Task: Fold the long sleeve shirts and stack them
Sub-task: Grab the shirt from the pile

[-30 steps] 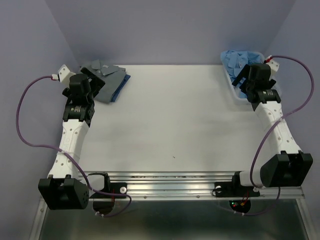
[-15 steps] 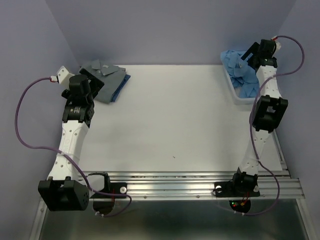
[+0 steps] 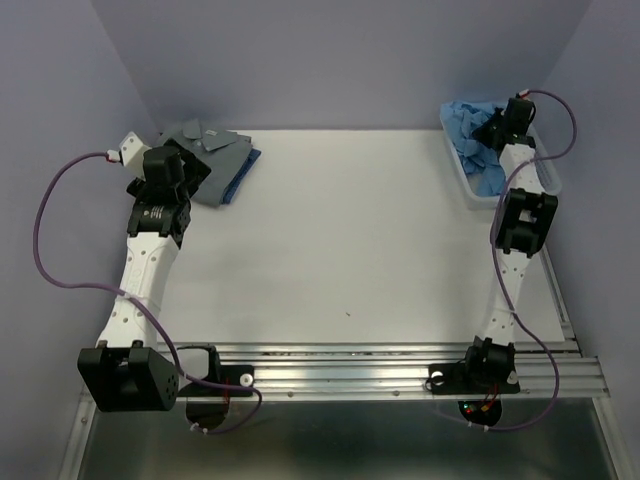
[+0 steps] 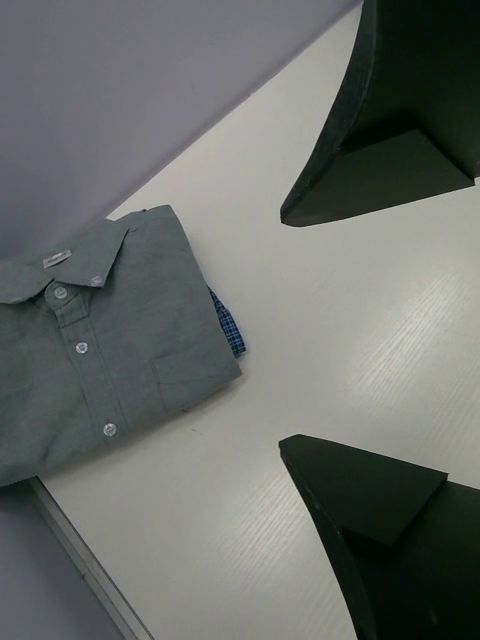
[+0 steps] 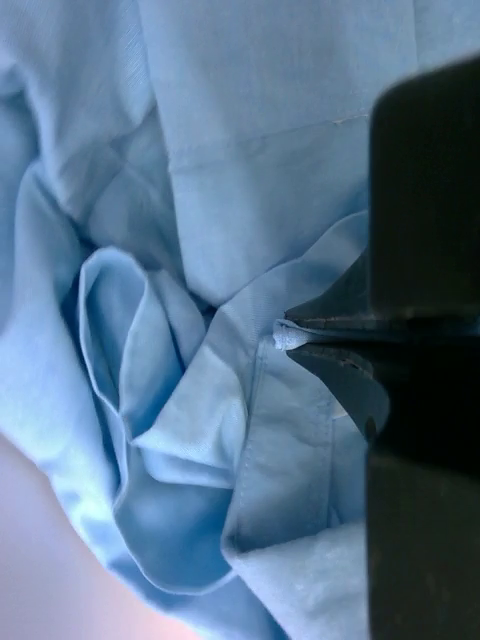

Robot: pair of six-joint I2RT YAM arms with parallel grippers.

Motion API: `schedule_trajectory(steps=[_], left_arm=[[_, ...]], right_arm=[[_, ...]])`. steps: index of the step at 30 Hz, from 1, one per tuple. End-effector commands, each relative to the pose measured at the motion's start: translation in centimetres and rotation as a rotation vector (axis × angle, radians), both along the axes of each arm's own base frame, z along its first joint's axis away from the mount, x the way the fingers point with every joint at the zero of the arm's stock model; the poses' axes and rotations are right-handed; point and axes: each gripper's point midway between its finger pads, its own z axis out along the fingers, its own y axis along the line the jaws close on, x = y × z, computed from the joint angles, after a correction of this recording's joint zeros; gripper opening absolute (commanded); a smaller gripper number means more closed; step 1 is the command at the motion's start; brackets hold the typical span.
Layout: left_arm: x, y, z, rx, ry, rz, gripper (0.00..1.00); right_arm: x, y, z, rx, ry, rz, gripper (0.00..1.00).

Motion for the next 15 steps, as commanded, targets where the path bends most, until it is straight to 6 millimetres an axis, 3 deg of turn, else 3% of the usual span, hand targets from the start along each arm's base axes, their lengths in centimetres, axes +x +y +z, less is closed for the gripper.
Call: schedule_trajectory(steps=[1, 2, 3, 4, 5, 9, 10, 13, 15], left_arm=[[0.2, 0.5, 3.6, 0.025, -0.077, 0.014, 0.99], [0.1, 0.5, 4.0, 0.028, -0.088, 0.012, 0.99], [0.1, 0.5, 4.0, 0.029, -0.090, 0.010, 0.99], [0.0, 0.5, 4.4, 0.032, -0.104, 0.011, 0.99], [-0.1, 0.6, 4.5, 0.033, -0.110, 0.010, 0.99], [-0.2, 0.2, 5.4, 0.035, -0.162, -0.012, 0.99], [-0.1, 0.0, 5.8, 0.034, -0.185, -0.023, 0.99], [0.2, -1.0, 6.2, 0.025, -0.213, -0.086, 0.99], [0.4, -1.8, 6.6, 0.010, -0.235, -0.128, 0.99]], right_arm=[[0.1, 0.6, 11.0, 0.004, -0.232, 0.064, 0.01], [-0.9, 0.8, 16.2, -0.032, -0.320, 0.068, 0.01], [-1.6, 1.1, 18.4, -0.045, -0.359, 0.076, 0.01], [-2.5, 1.4, 18.8, -0.045, -0.360, 0.086, 0.01], [-4.4, 2.0, 24.3, -0.063, -0.452, 0.086, 0.01], [-8.8, 4.2, 31.2, -0.077, -0.554, 0.148, 0.01], [-11.2, 5.9, 34.9, -0.082, -0.618, 0.217, 0.01], [-15.2, 10.9, 40.1, -0.073, -0.720, 0.393, 0.01], [-20.5, 17.3, 45.3, -0.103, -0.863, 0.602, 0.01]])
